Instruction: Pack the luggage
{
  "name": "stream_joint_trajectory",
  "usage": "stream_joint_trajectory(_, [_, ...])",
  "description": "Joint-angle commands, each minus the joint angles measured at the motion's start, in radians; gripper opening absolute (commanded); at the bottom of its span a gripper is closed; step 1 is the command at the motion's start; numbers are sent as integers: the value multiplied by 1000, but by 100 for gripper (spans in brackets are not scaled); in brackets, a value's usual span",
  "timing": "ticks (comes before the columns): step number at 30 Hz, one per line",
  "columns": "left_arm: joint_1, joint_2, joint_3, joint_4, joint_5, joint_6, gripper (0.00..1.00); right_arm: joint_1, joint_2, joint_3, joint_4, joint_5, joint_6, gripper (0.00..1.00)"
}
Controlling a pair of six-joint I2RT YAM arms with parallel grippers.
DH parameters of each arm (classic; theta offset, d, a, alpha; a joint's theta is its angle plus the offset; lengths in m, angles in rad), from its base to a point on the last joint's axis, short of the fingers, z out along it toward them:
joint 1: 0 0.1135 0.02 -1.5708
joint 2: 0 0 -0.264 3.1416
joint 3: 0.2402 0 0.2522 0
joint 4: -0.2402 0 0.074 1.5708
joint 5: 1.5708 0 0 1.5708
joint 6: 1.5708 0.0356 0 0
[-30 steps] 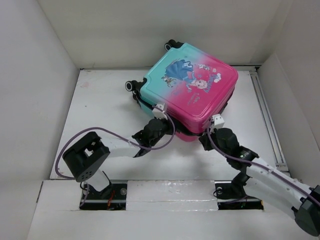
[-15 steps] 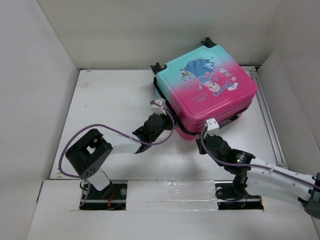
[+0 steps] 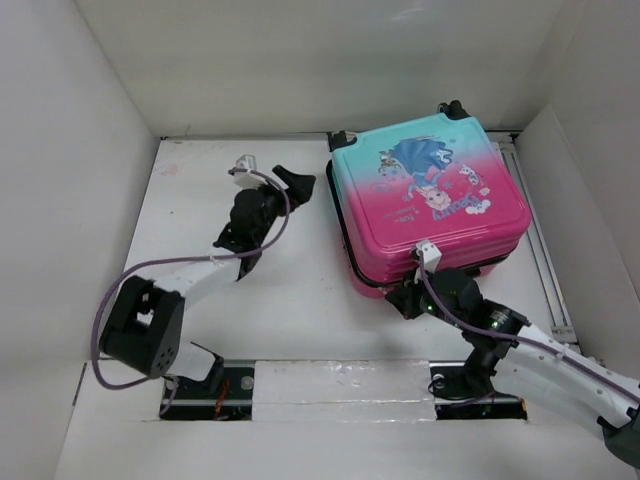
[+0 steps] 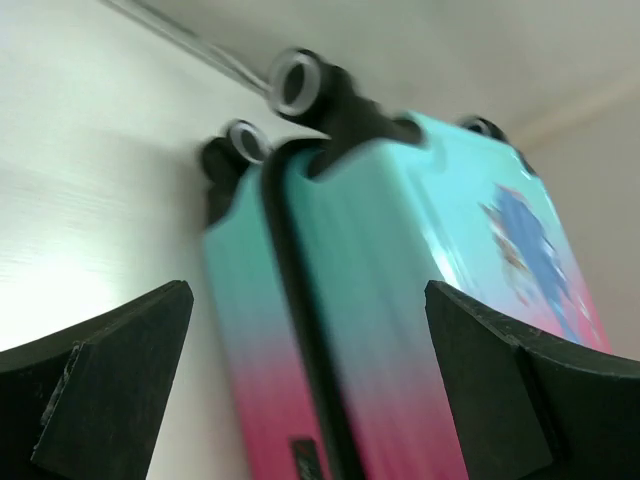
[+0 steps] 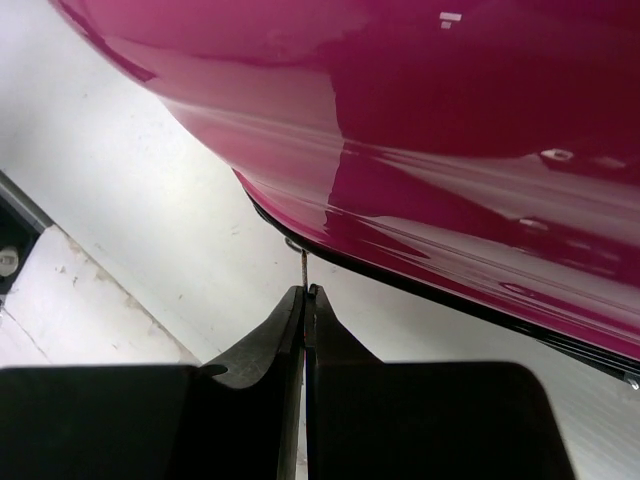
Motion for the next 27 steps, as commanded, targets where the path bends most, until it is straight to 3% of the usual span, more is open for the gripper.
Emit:
stream_joint_trajectory(1, [129,134,31,121,158,-129,100,-18,-44,0,60,-64,-1,0])
stream_joint_trajectory(5, [206,364,230,183,418,-169,100,-18,-44,0,49,-64,8,0])
stream_joint_trajectory(8, [217,512,423,170,507,-188,100,-28,-32,0,49,-74,-3,0])
stream_joint_trajectory(13, [217,673,623,183,556,-258,100,-28,2,0,92,-125,-3,0])
stream_joint_trajectory(14, [217,708,720,174,570,-269,100,-28,11,-9,92,-125,-3,0])
stream_joint_trajectory(21, [217,958,1089,-59,602,-306,100,-28,20,-9,102,-145,-3,0])
stream_joint_trajectory(27, [217,1025,1203,-203,531,-287,100,-28,20,-9,112,-145,-3,0])
